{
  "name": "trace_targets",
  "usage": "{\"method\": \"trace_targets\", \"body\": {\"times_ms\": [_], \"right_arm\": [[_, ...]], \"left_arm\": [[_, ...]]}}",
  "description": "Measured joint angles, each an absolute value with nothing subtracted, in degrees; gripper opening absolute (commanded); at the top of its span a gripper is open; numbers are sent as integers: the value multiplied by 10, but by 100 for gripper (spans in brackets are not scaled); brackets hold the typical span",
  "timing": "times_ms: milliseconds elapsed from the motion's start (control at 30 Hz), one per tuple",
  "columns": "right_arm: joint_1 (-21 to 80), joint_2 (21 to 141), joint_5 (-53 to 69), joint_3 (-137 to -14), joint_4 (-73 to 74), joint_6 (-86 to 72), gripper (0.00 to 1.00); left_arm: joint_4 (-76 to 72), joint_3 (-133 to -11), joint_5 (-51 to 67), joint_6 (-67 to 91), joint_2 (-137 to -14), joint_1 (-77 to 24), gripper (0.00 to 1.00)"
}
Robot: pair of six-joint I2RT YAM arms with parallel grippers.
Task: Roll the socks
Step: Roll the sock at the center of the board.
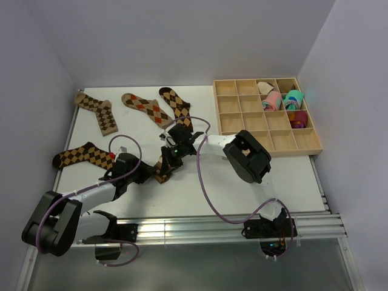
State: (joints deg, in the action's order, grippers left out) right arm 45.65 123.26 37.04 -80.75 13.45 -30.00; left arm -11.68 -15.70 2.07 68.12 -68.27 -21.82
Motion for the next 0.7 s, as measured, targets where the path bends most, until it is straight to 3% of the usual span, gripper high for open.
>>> {"method": "trace_targets", "body": {"times_ms": [100, 167, 233, 333, 700], "right_arm": [[456, 1233, 370, -808, 135, -295, 0], [457, 1232, 369, -808, 135, -290, 15], [458, 1225, 361, -803, 133, -284, 34], [465, 1195, 313, -781, 129, -257, 47], [547, 979, 22, -591, 47, -122, 49]], "left_arm": [[-112, -160, 16, 680, -691, -218, 9], [-107, -165, 15, 679, -691, -218, 0], [-101, -170, 14, 678, -691, -218, 0], [-81, -179, 12, 676, -691, -218, 0], [16, -227, 1, 653, -693, -220, 0]]}}
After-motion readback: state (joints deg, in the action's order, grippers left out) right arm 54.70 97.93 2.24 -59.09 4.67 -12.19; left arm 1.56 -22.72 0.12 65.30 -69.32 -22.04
